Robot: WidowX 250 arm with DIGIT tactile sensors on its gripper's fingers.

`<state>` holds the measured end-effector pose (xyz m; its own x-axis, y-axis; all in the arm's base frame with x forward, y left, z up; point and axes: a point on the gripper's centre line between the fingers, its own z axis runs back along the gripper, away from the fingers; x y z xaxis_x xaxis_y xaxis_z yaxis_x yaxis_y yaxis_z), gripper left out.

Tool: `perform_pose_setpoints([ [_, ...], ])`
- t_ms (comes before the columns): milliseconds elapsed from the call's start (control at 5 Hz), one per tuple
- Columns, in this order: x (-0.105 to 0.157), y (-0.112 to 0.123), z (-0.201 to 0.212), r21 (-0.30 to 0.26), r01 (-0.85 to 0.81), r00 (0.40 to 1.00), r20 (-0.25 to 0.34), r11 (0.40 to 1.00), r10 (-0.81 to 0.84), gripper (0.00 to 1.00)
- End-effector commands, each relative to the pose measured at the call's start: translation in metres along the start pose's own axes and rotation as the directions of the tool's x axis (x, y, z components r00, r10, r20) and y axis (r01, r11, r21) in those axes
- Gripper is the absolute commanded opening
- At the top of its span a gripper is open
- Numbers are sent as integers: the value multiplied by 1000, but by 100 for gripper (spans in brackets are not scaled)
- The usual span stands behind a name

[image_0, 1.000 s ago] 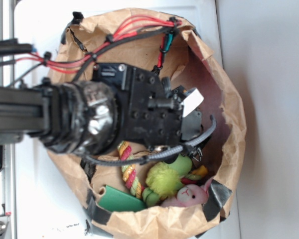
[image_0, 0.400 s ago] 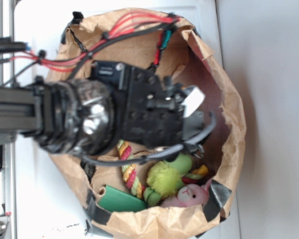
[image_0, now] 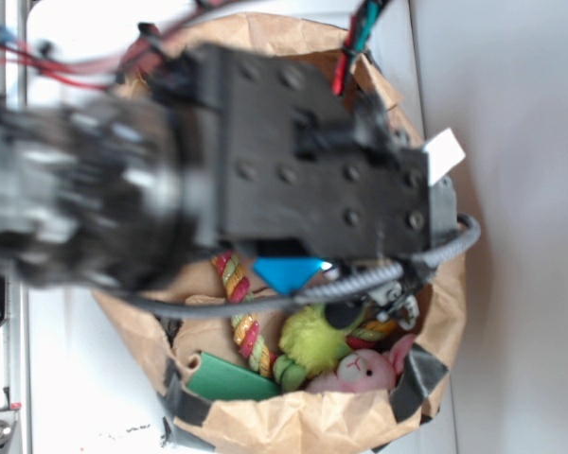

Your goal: Grab the blue block.

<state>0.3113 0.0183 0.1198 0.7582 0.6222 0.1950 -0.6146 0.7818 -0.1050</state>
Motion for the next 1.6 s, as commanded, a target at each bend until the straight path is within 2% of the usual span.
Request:
perform_pose_setpoints([
  [0,9,23,63,-33,241,970,27,970,-241,0],
  [400,17,39,82,15,323,943,77,946,-324,0],
  [1000,16,39,84,-88,343,930,171,935,-325,0],
  [1400,16,38,84,-71,339,934,143,938,-326,0],
])
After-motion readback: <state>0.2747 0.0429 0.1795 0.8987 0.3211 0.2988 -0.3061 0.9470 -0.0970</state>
